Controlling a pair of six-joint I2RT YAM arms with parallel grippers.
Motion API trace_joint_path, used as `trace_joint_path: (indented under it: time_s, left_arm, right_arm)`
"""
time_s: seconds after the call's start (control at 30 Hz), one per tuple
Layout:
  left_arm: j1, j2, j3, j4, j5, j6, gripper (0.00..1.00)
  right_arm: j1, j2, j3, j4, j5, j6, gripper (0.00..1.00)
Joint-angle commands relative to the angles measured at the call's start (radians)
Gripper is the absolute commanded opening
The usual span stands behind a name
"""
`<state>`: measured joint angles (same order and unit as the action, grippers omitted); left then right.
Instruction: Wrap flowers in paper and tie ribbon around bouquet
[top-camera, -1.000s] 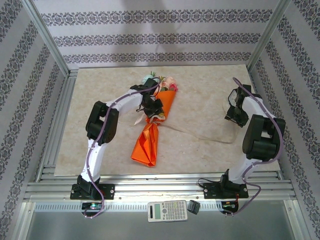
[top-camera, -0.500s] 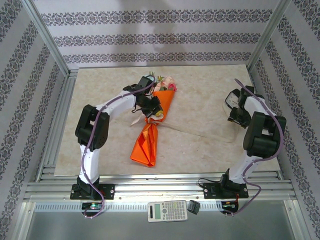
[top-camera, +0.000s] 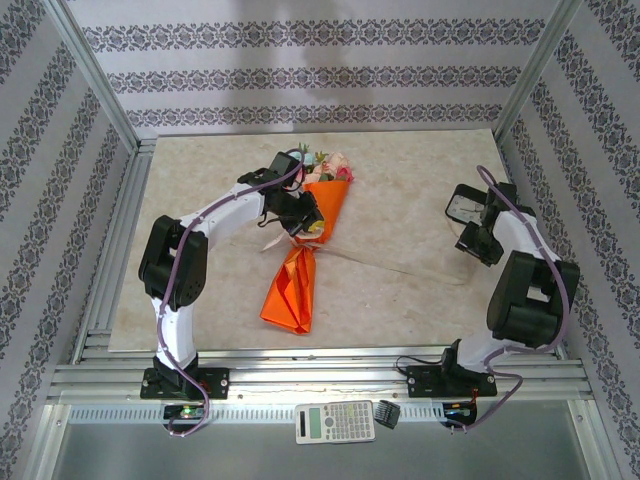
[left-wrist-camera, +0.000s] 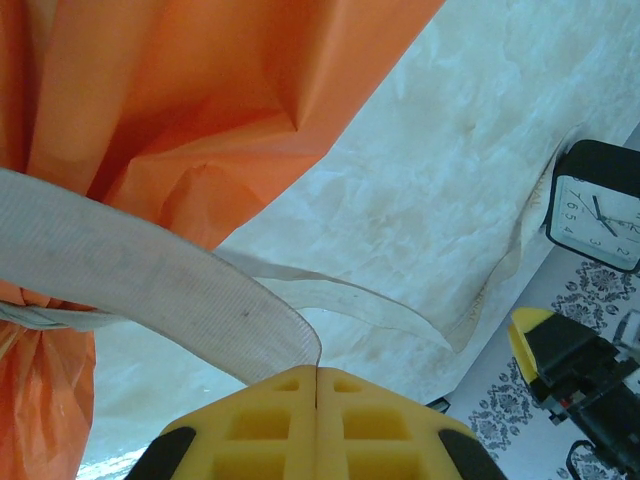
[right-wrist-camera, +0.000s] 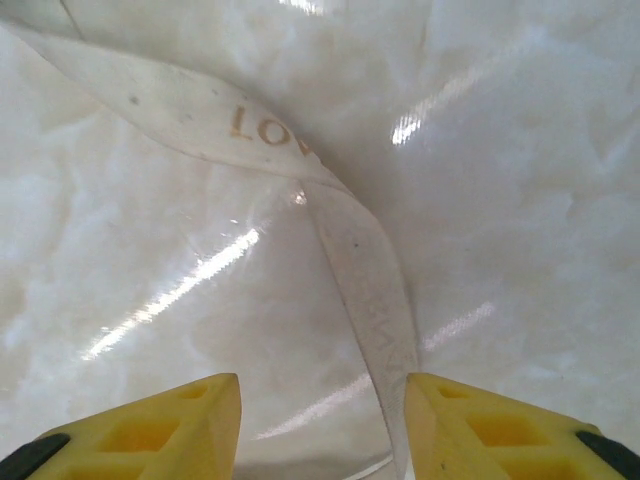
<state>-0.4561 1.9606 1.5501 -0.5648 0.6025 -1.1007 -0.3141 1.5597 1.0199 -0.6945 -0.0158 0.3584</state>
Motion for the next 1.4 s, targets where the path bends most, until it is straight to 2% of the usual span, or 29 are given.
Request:
trace_joint_path:
  time_s: [0.0,0.13,0.3,0.4,0.53,0.6,0.63,0.73,0.83,1.0,1.17,1.27,1.37]
  left_arm:
    - [0.007,-0.027,-0.002,0.027,0.015,-0.015,0.0]
    - [0.008,-0.044,-0.011,0.024,0.006,-0.015,0.0]
    - [0.008,-0.07,-0.043,0.033,0.01,-0.022,0.0]
    - [0.008,-0.085,-0.055,0.034,0.005,-0.024,0.0]
    - [0.012,-0.1,-0.063,0.036,0.002,-0.03,0.0]
    - [0.015,-0.105,-0.066,0.036,0.0,-0.031,0.0]
    - [0.017,-0.106,-0.069,0.037,0.0,-0.033,0.0]
    - [0.023,-0.116,-0.077,0.037,-0.003,-0.034,0.0]
    - [0.031,-0.131,-0.101,0.039,-0.01,-0.034,0.0]
    - [0.052,-0.172,-0.182,0.055,-0.018,-0.044,0.0]
    - [0.082,-0.22,-0.23,0.038,-0.042,-0.036,0.0]
    - [0.096,-0.237,-0.243,0.028,-0.047,-0.032,0.0]
    - [0.098,-0.246,-0.242,0.023,-0.046,-0.031,0.0]
  right_arm:
    - [-0.044,-0.07,-0.087,0.03,-0.031,0.079,0.5]
    - [-0.108,-0.052,-0.135,0.072,-0.126,0.127,0.51]
    - [-0.11,0.06,-0.103,0.07,-0.14,0.148,0.49]
    - [-0.1,0.103,-0.094,0.075,-0.138,0.166,0.44]
    - [-0.075,0.128,-0.07,0.064,-0.141,0.171,0.27]
    - [-0.055,0.126,-0.066,0.068,-0.148,0.166,0.05]
    - [-0.037,0.112,-0.067,0.073,-0.141,0.163,0.0]
    - [0.047,0.031,-0.062,0.085,-0.097,0.135,0.0]
    - [0.174,-0.035,-0.023,0.105,-0.092,0.076,0.0]
    - [0.447,-0.025,0.088,0.114,-0.21,-0.065,0.0]
    - [0.646,-0.019,0.08,0.098,-0.288,-0.067,0.0]
    - [0.686,-0.039,0.009,0.089,-0.257,-0.027,0.0]
    - [0.635,-0.055,-0.06,0.085,-0.212,0.008,0.0]
